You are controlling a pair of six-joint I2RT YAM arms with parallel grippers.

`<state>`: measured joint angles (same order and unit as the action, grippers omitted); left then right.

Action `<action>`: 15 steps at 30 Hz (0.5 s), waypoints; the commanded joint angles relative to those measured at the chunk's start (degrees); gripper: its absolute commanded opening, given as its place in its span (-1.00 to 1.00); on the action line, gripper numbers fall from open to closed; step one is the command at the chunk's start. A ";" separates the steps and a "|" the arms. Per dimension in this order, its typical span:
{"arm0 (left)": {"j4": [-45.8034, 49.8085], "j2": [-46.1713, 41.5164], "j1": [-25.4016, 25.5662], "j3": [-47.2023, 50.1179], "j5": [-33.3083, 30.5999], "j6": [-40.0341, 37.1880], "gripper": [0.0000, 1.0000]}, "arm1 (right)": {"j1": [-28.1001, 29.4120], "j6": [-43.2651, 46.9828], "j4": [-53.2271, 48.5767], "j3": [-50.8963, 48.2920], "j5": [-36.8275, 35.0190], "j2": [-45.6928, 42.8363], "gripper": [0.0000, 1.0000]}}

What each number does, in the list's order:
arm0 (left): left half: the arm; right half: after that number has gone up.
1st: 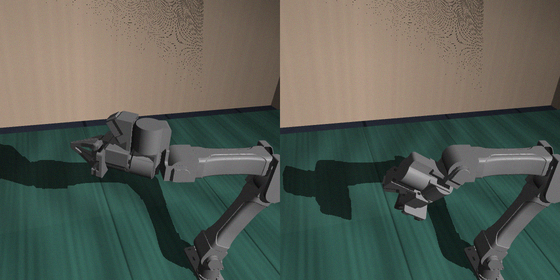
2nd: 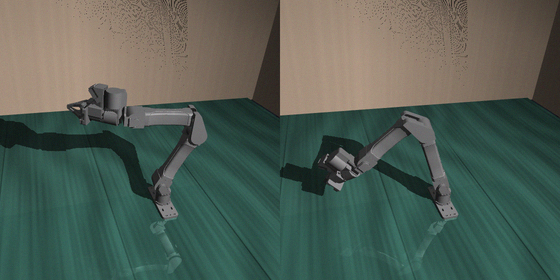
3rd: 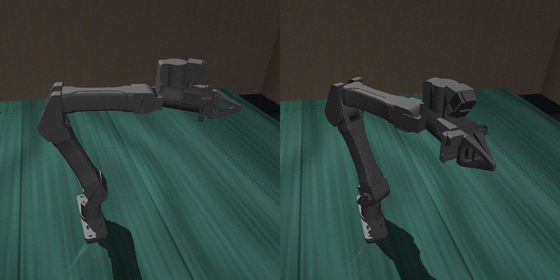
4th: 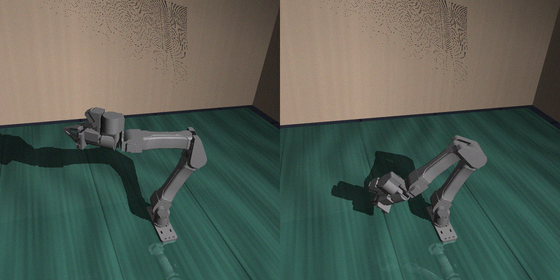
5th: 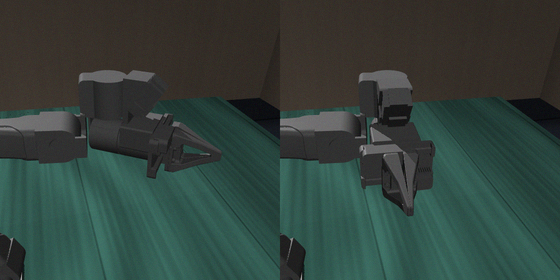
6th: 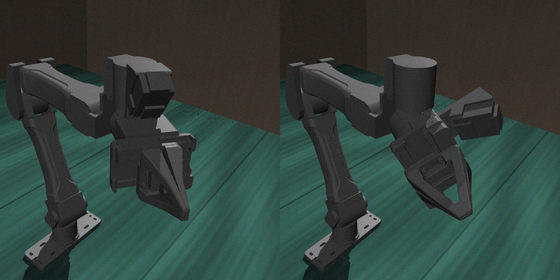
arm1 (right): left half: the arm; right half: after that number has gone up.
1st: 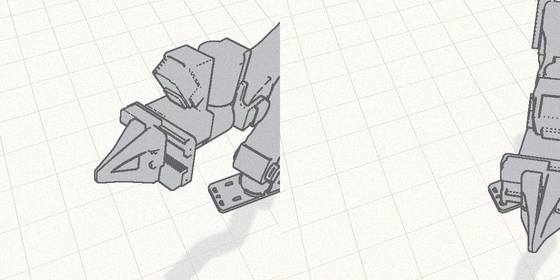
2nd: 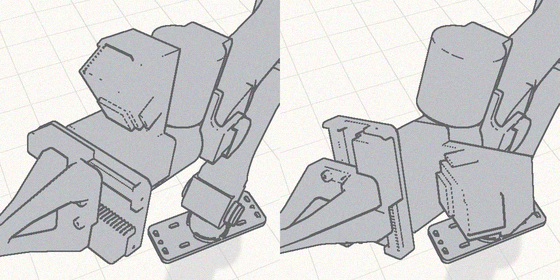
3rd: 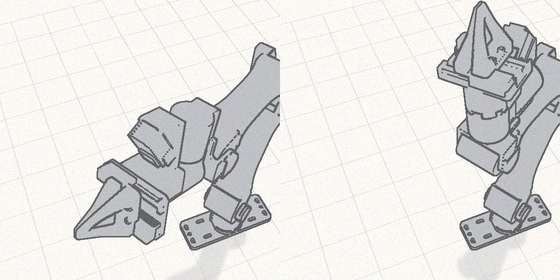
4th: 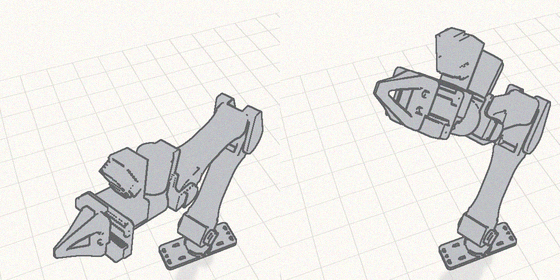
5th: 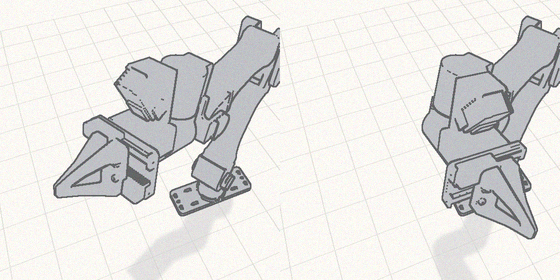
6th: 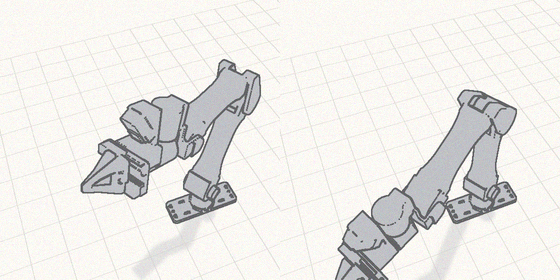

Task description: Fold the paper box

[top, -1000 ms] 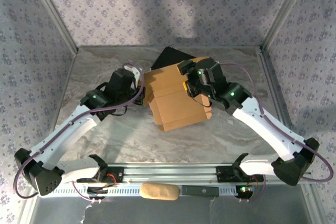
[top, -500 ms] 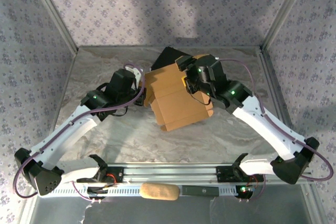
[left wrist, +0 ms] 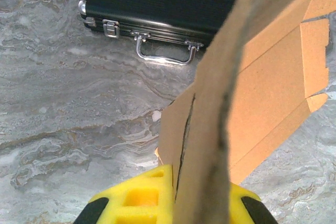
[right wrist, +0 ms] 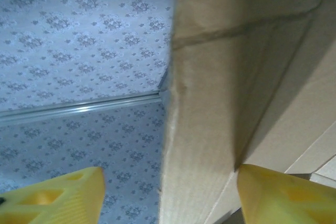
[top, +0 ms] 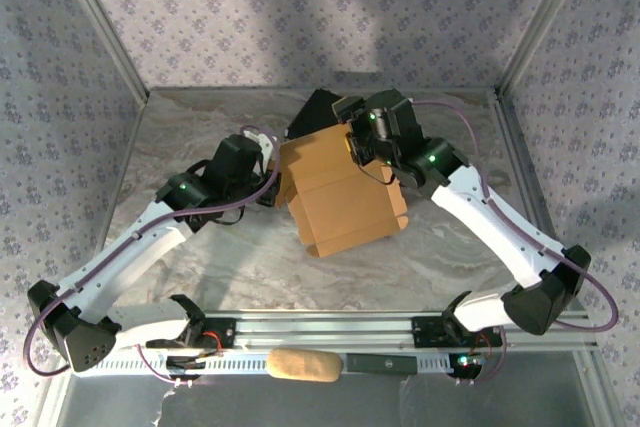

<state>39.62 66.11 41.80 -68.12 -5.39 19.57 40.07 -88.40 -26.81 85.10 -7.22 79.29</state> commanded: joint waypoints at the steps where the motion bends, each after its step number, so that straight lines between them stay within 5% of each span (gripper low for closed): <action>1: 0.90 -0.03 0.48 -1.57 -0.68 -1.11 -1.00 | -0.65 -0.58 -1.44 1.83 1.43 1.26 0.24; 15: 0.05 -1.57 0.63 0.25 -0.33 -2.81 -1.00 | -4.90 -3.21 2.53 -8.94 4.78 -3.50 -0.87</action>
<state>40.88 66.11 42.04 -68.10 -5.72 17.67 36.67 -90.70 -25.17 78.96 -2.94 78.11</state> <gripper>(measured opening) 0.054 0.081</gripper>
